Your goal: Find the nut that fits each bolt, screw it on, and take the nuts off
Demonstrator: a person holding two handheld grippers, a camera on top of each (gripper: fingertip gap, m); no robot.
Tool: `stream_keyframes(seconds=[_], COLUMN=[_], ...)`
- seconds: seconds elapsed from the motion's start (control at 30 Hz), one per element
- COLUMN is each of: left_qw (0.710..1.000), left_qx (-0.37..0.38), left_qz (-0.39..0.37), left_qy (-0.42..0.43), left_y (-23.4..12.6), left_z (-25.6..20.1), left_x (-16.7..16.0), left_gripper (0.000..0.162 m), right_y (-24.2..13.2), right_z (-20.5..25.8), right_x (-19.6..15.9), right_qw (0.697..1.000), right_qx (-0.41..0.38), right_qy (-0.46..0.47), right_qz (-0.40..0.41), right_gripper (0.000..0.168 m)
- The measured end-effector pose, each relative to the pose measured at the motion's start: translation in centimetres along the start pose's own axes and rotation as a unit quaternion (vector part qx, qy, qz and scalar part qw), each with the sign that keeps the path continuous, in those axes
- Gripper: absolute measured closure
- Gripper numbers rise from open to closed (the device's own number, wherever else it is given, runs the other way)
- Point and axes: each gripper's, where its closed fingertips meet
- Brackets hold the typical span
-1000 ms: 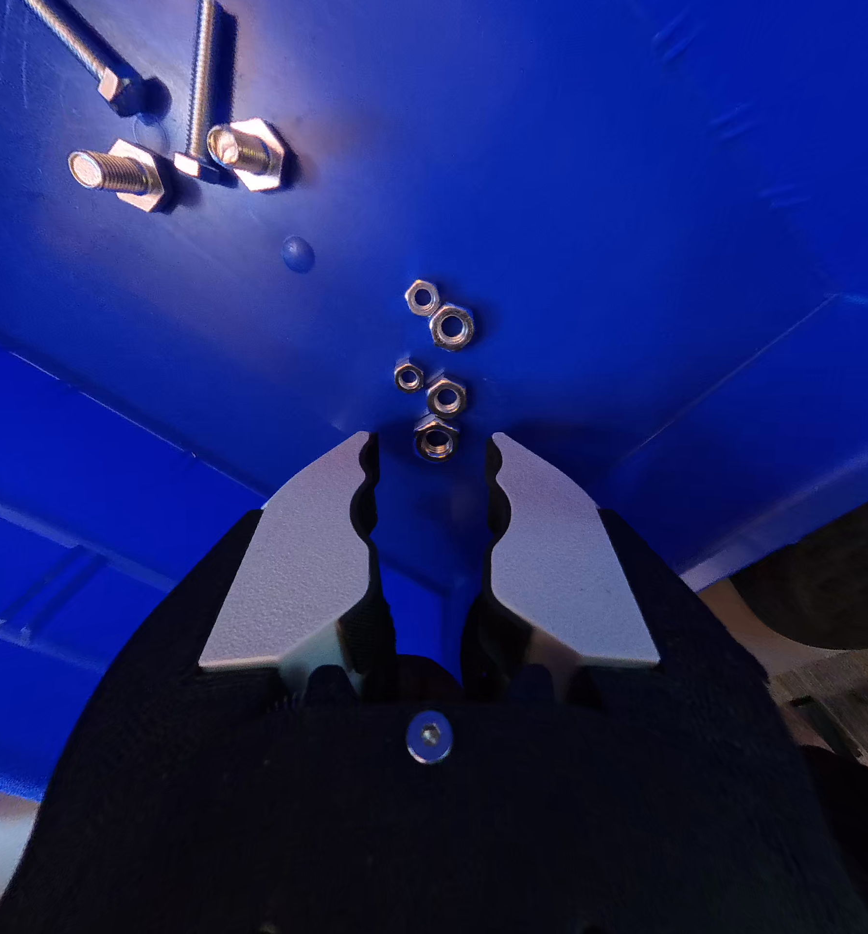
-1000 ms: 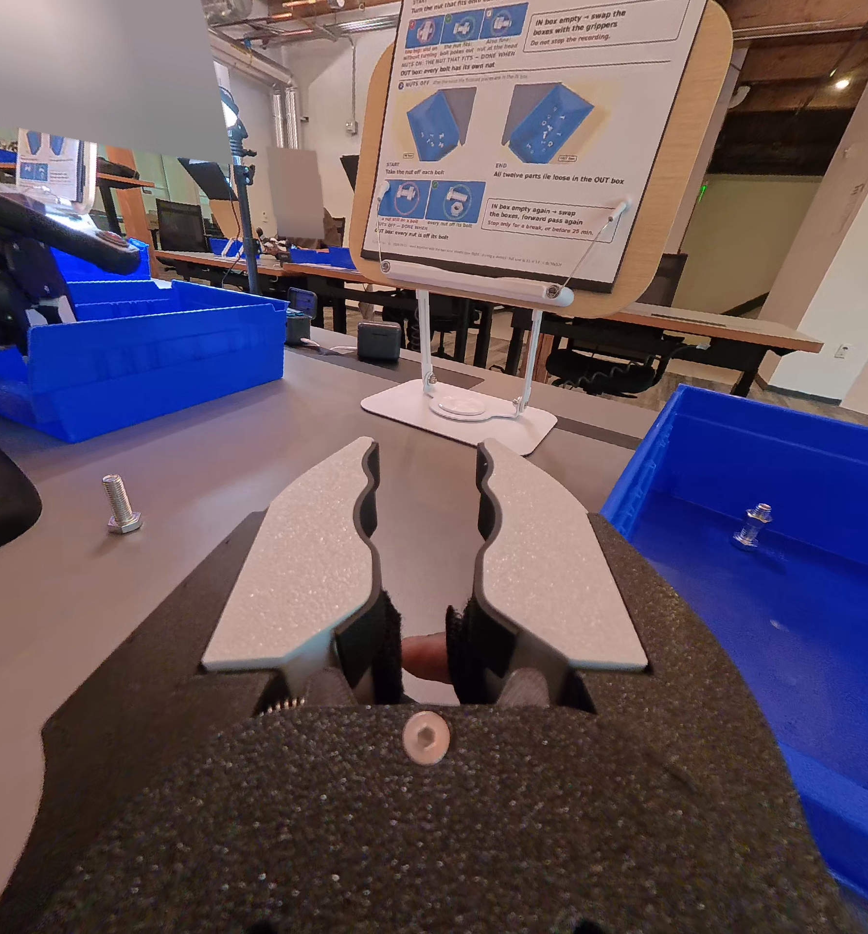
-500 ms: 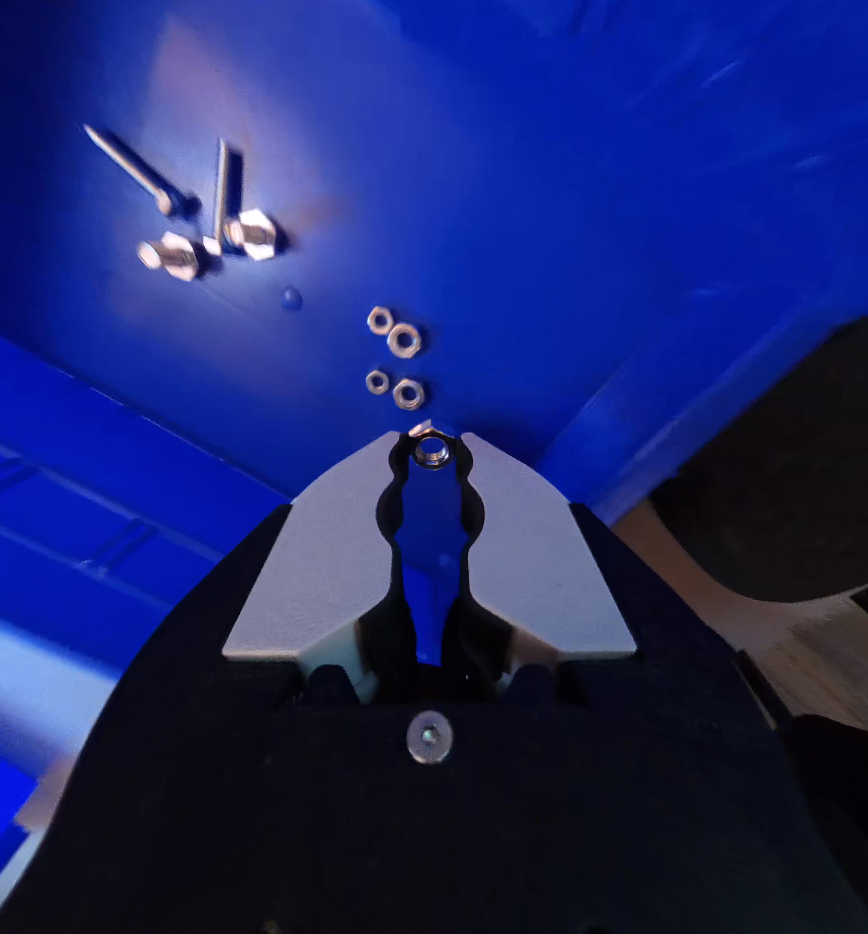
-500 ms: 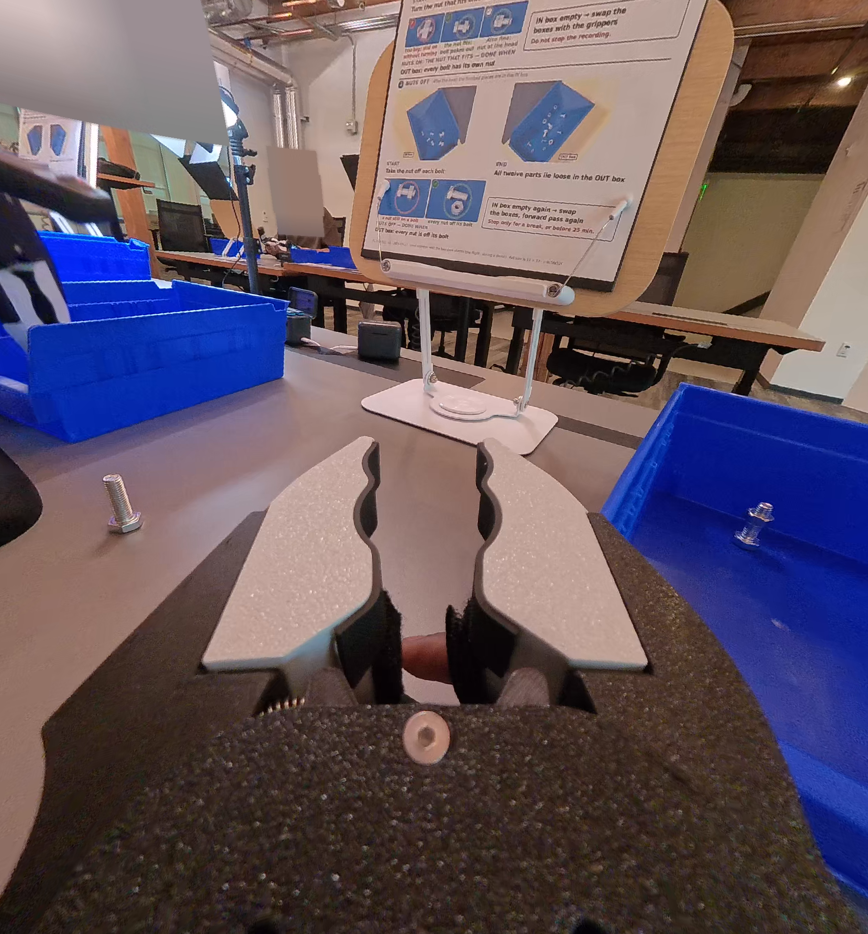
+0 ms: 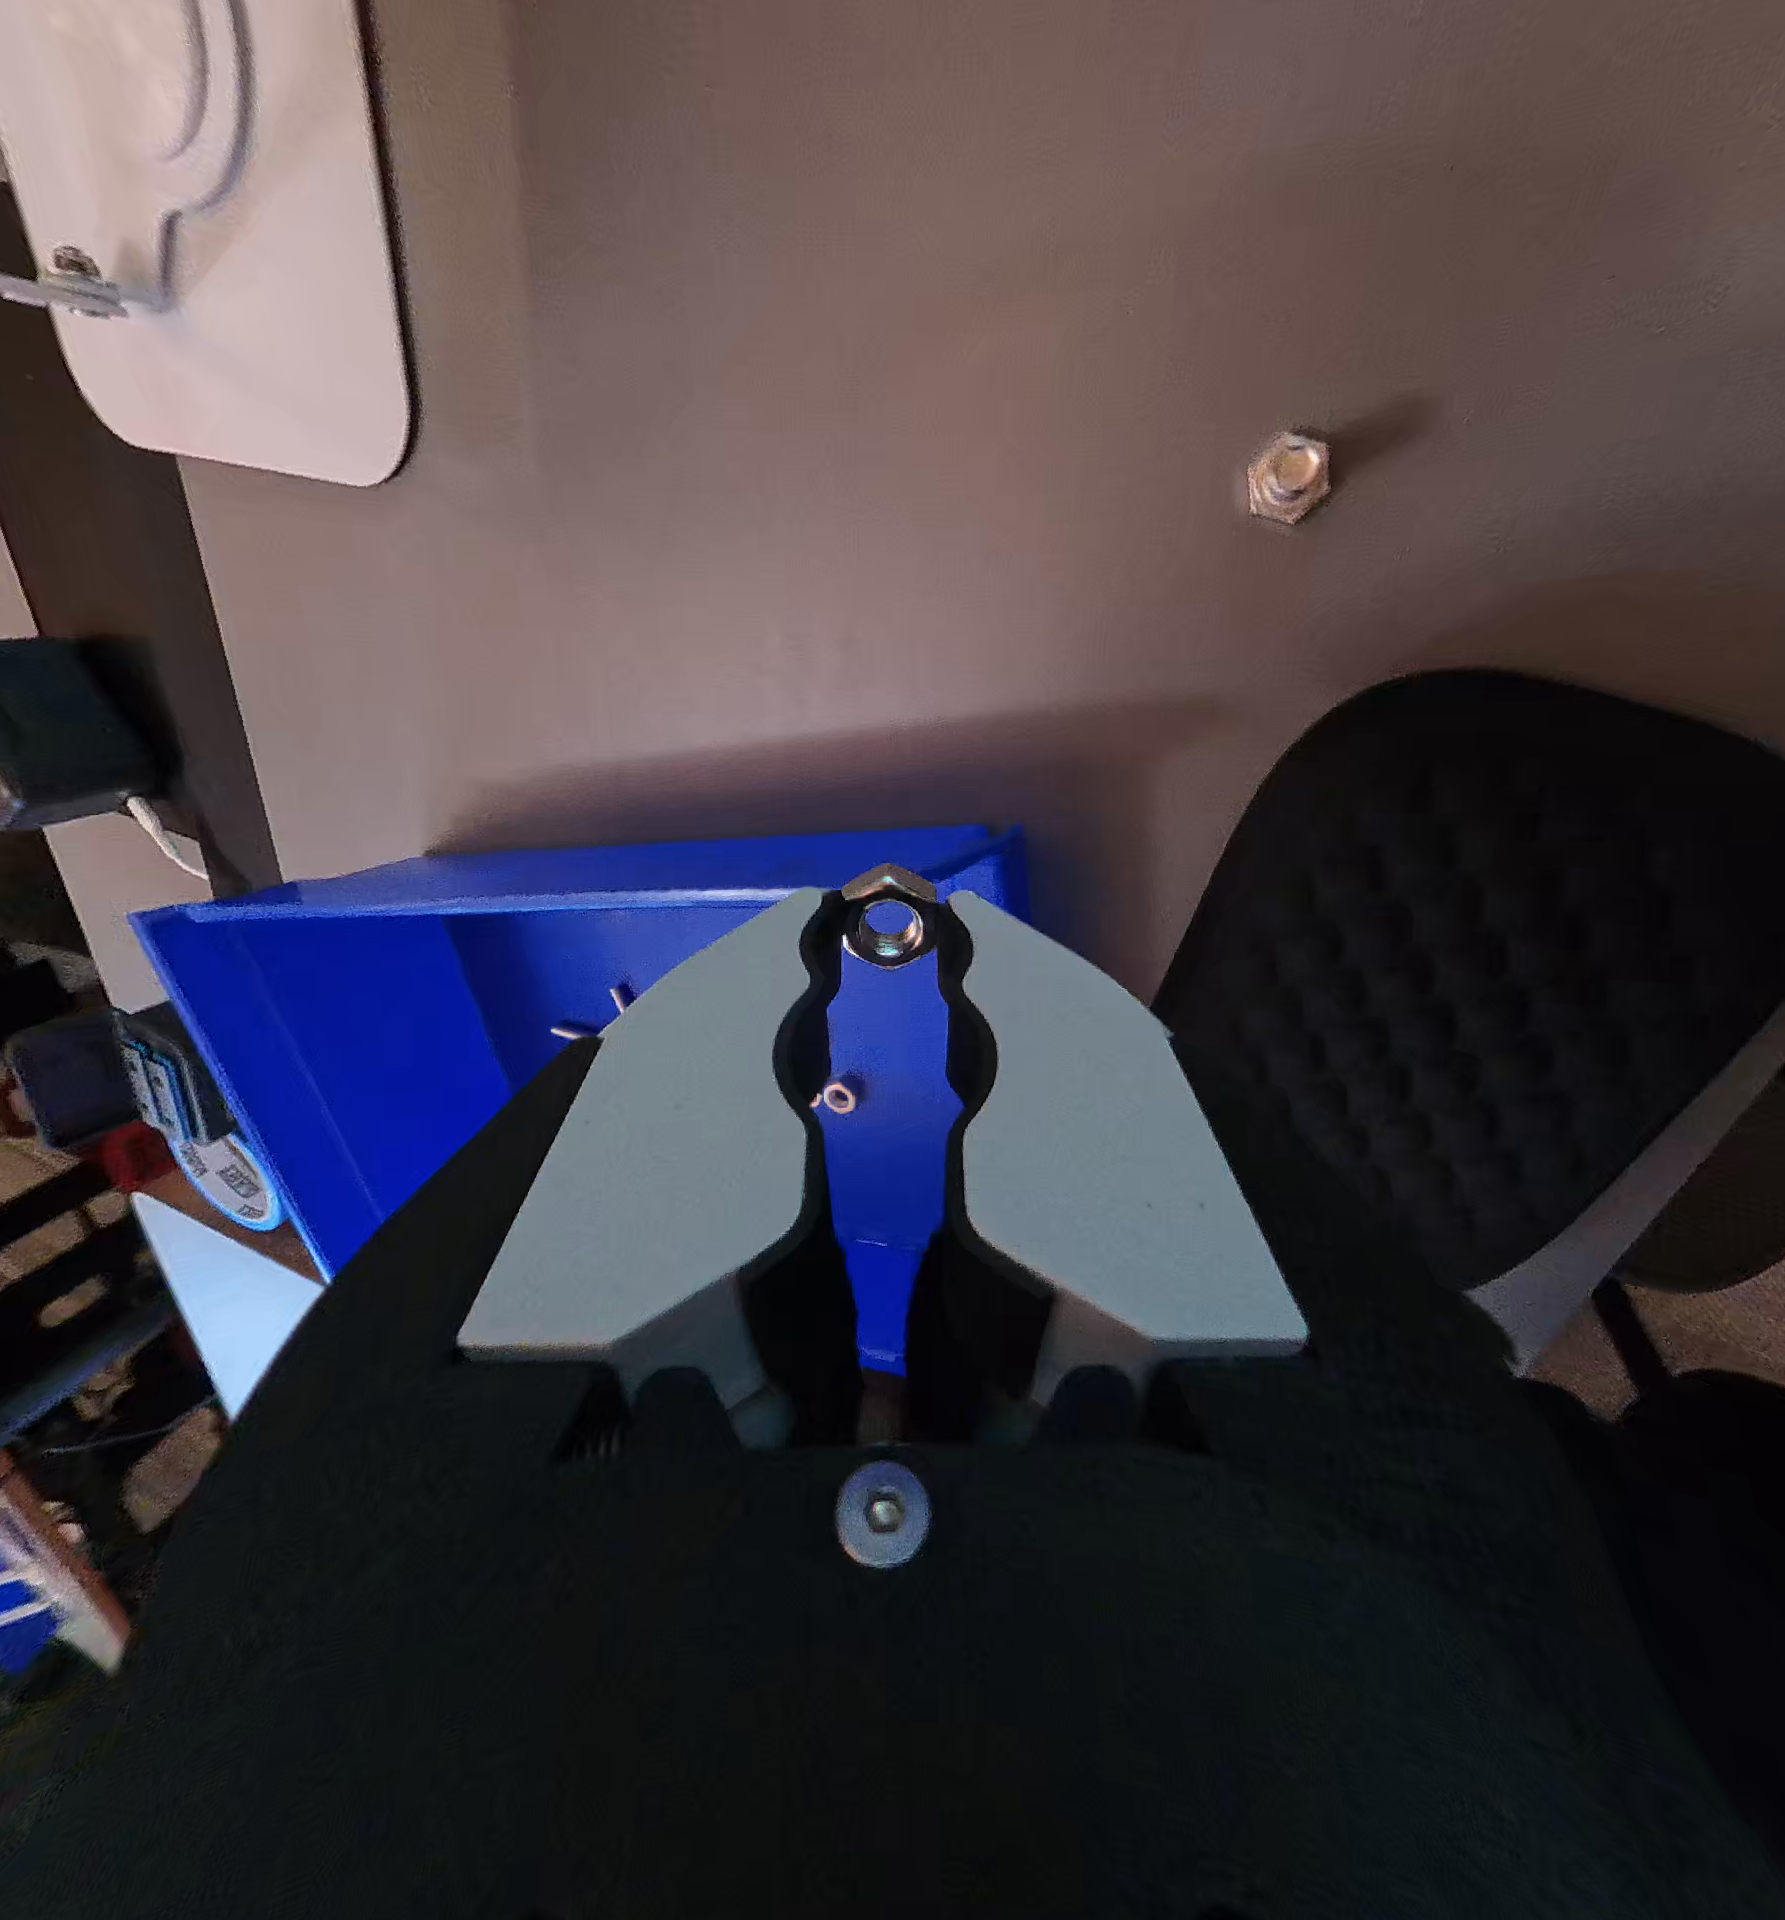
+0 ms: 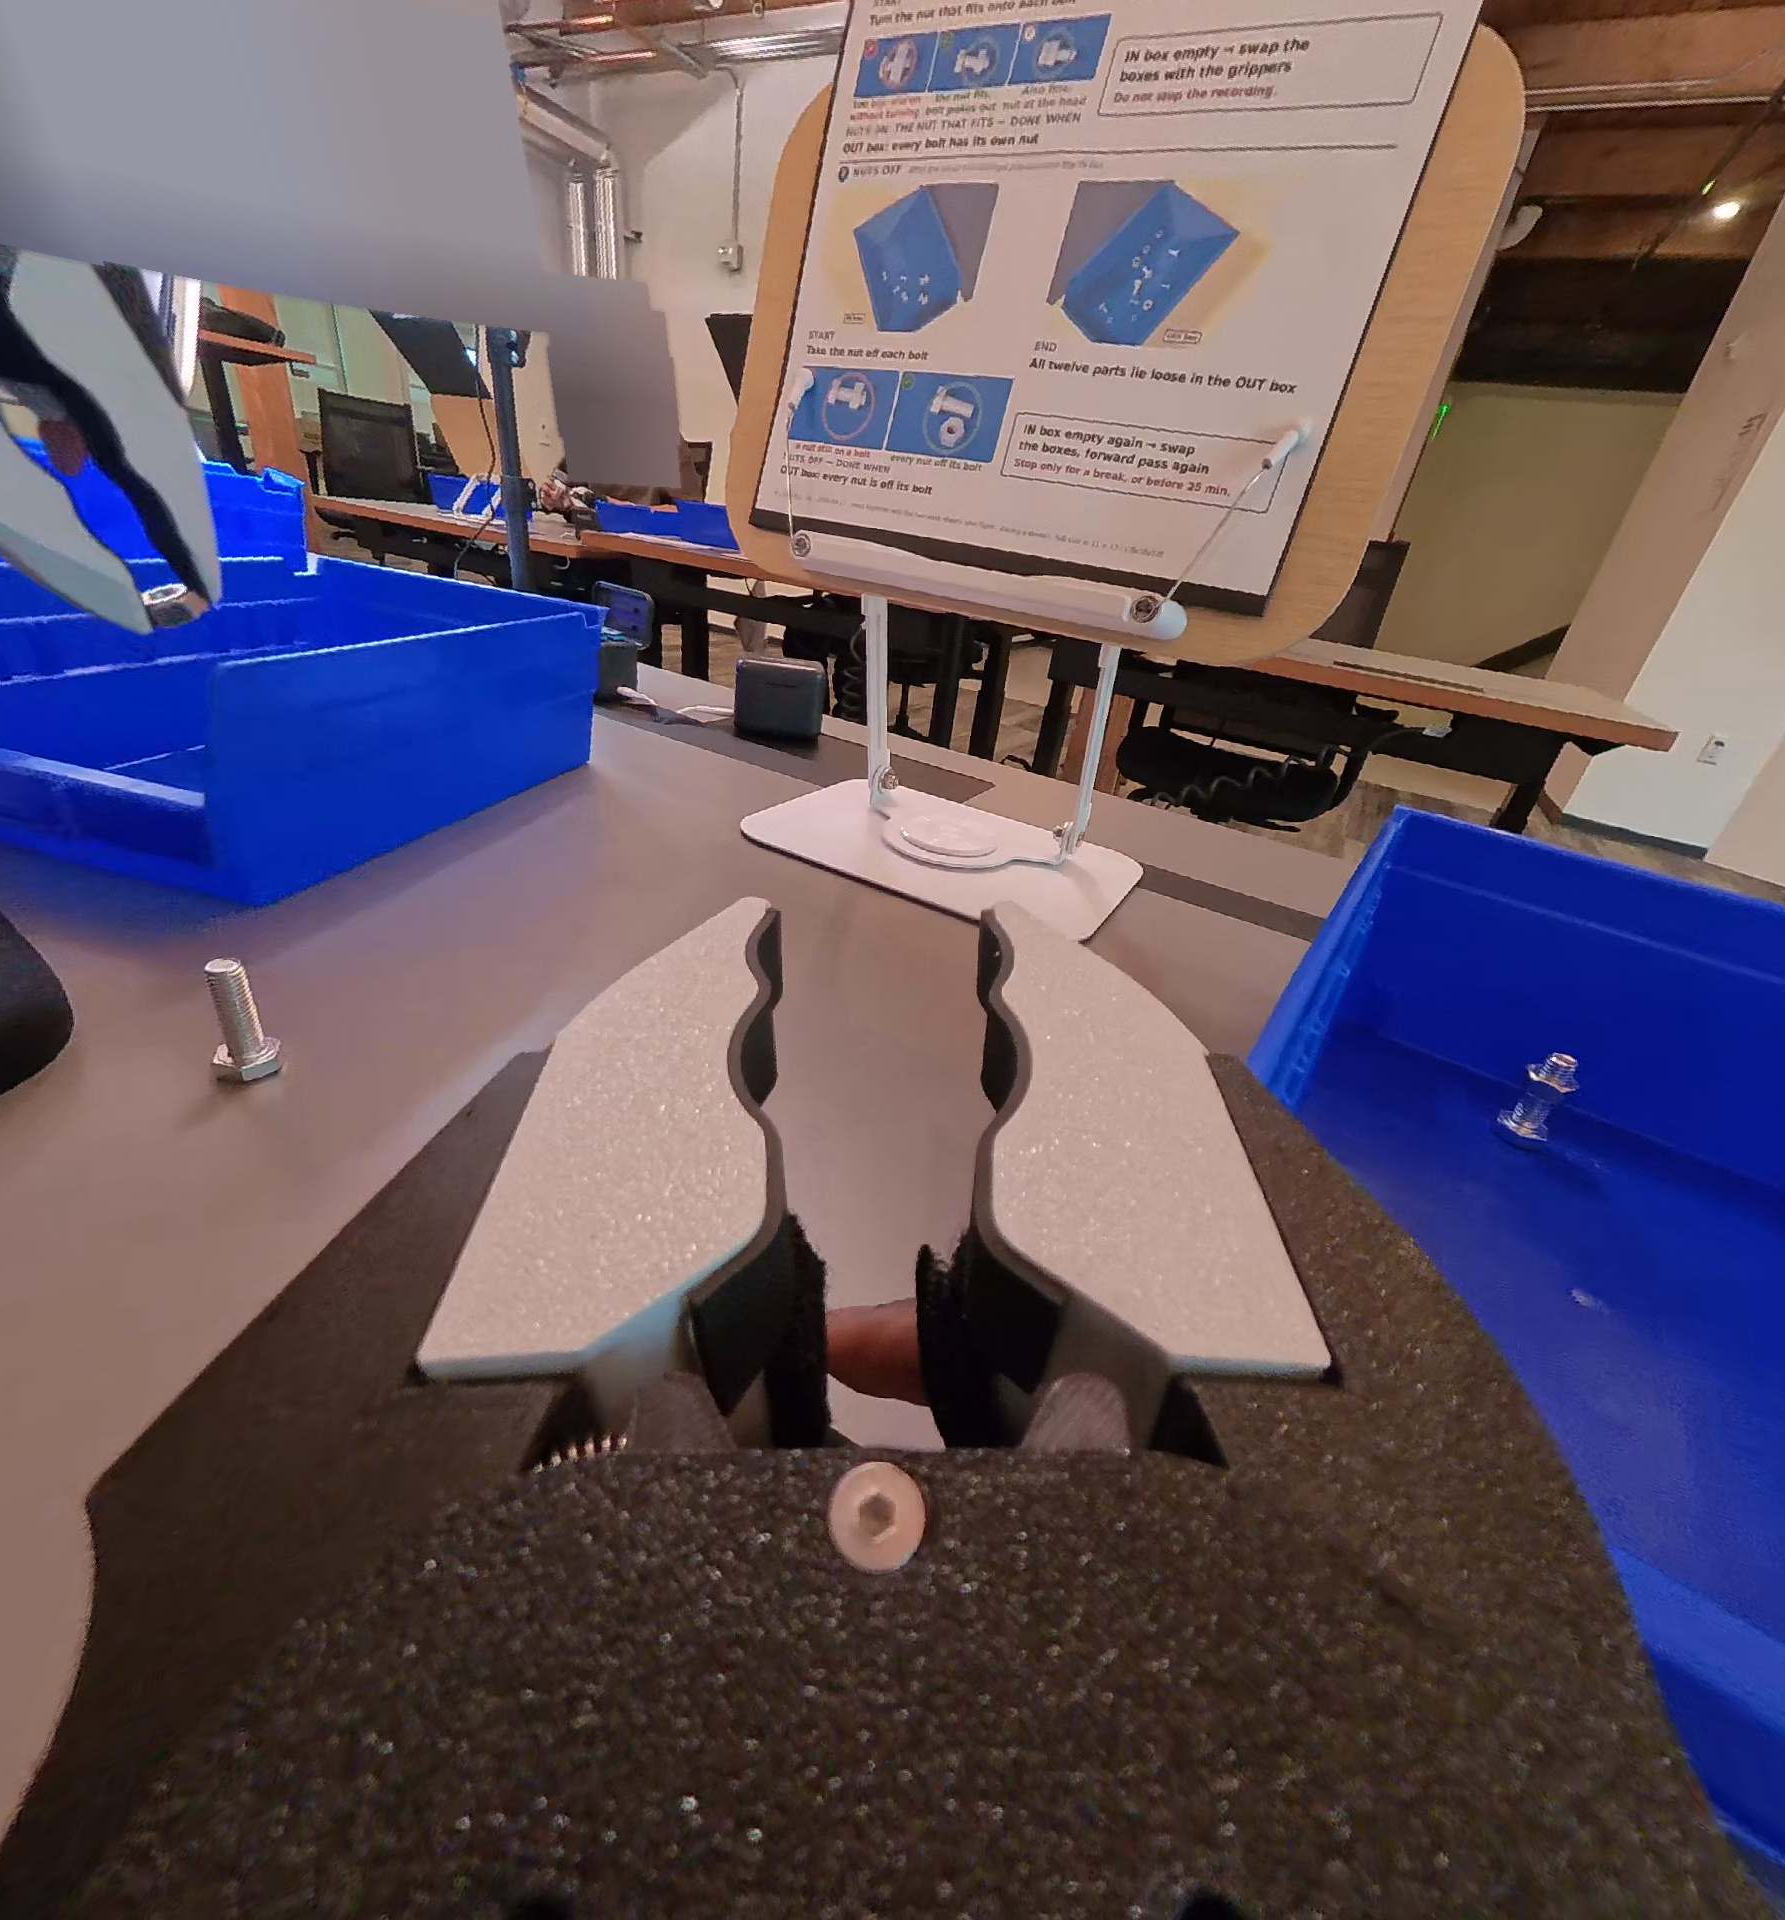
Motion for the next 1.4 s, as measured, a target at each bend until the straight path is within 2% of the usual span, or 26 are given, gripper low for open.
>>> stream_keyframes(seconds=[0.2, 0.53, 0.83, 1.07, 1.4], left_qw=[1.000, 0.999, 0.988, 0.973, 0.969], left_qx=[-0.005, -0.027, -0.098, -0.159, -0.187], left_qz=[0.001, -0.024, -0.071, -0.074, -0.034], left_qy=[-0.026, 0.003, 0.092, 0.152, 0.156], left_y=[-0.1, 0.1, 1.4, 4.6, 9.0], left_z=[0.8, -0.6, -5.4, -9.6, -11.6], left_x=[-1.3, 0.3, 5.7, 9.5, 10.9], left_gripper=[0.144, 0.144, 0.144, 0.144, 0.144], right_y=[0.1, 0.1, 0.1, 0.1, 0.1], right_z=[0.0, 0.0, 0.0, 0.0, 0.1], right_x=[-0.1, -0.1, -0.2, -0.1, 0.0], right_qw=[1.000, 1.000, 1.000, 1.000, 1.000], right_qx=[0.002, 0.002, 0.004, 0.005, 0.006], right_qy=[0.005, 0.002, 0.004, 0.006, 0.007], right_qz=[0.001, 0.002, 0.005, 0.002, -0.001], right_gripper=[0.132, 0.132, 0.132, 0.132, 0.133])
Point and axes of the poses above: each gripper's, where its closed fingertips meet, y out along the fingers, x out of its top, z = x × y across the jaws, and after that the axes turned 5 degrees about -x, right-handed
